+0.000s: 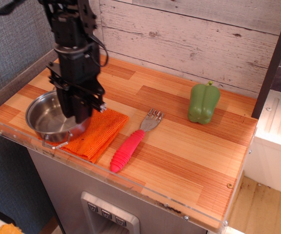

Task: Put the pot on top of the cloth.

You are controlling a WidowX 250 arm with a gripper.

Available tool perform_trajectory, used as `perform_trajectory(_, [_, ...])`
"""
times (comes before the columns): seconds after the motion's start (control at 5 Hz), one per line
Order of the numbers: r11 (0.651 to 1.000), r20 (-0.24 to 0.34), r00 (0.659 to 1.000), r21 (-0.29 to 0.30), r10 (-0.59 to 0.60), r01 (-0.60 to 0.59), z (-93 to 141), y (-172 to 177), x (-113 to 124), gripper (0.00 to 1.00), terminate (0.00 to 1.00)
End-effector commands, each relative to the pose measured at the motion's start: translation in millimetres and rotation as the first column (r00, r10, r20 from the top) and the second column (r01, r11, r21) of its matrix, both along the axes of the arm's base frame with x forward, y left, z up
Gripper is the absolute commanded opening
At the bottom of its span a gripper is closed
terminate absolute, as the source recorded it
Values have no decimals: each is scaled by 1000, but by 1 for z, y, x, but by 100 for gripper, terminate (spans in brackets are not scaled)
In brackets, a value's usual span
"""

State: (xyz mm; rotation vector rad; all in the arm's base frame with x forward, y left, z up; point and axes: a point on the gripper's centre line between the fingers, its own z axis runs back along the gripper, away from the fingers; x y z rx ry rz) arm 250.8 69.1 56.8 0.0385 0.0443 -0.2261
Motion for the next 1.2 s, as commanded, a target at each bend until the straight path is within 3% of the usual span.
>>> perform_trajectory(0.0, [998, 102, 993, -41, 56, -52, 51, 26, 1, 100, 0])
perform_trajectory(0.2, [988, 142, 981, -91, 134, -122, 79, 63, 1, 100, 0])
perform_trajectory(0.8, [995, 123, 989, -68, 78, -70, 71, 76, 5, 100, 0])
perform_trajectory(1.0, [995, 123, 989, -68, 78, -70, 71, 76, 5, 100, 100])
